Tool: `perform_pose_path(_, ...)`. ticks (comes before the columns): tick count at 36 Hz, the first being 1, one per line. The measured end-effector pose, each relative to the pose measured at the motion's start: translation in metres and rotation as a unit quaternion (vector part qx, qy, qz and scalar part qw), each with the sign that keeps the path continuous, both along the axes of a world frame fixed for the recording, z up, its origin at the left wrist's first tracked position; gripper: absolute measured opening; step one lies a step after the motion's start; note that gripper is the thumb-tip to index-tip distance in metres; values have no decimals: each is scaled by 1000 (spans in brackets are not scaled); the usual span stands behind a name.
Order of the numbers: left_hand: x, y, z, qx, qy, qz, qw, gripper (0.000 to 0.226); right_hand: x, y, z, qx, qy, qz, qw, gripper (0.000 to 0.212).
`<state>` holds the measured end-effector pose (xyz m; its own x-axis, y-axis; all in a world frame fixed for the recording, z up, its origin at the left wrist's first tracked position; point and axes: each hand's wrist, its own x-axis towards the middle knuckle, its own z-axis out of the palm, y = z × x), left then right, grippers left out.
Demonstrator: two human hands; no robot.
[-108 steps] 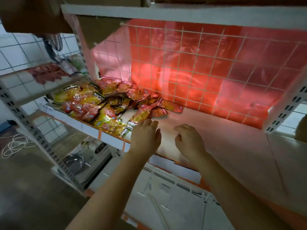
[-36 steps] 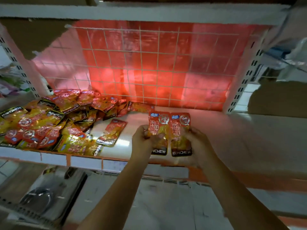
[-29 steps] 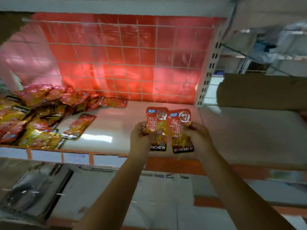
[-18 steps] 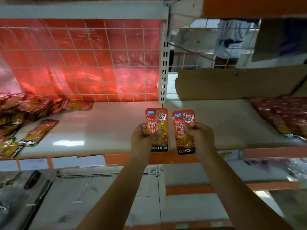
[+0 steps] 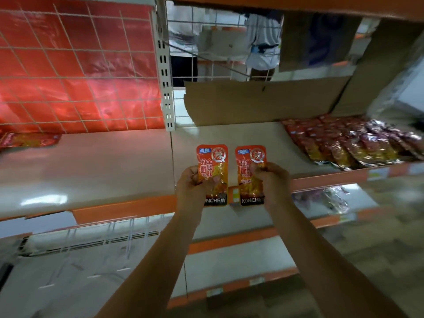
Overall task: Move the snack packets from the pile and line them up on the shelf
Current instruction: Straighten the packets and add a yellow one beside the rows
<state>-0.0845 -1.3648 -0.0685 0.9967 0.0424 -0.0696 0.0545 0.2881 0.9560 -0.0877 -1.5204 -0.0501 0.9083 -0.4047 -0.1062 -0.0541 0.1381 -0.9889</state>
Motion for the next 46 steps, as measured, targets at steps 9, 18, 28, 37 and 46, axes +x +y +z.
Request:
perform_pose_path(9, 21, -97, 4, 13, 26, -10, 1000, 29, 24, -106, -12, 59, -4, -9, 998, 19)
perform_pose_path(18, 54, -226, 1, 7, 62, 40, 997, 27, 68, -257, -20, -84, 14, 82, 993, 21)
perform_pose_path(28, 55, -296, -2, 38, 85, 80, 992, 28, 102, -310, -12, -195, -21, 142, 970, 33)
perform_pose_path(37, 66, -302, 3, 71, 72, 121, 987, 36, 88, -315, -21, -473, 12, 273, 838, 77)
perform_pose_path(46, 75, -308, 0, 86, 71, 155, 982, 35, 85, -319, -38, -611, -64, 229, 755, 37)
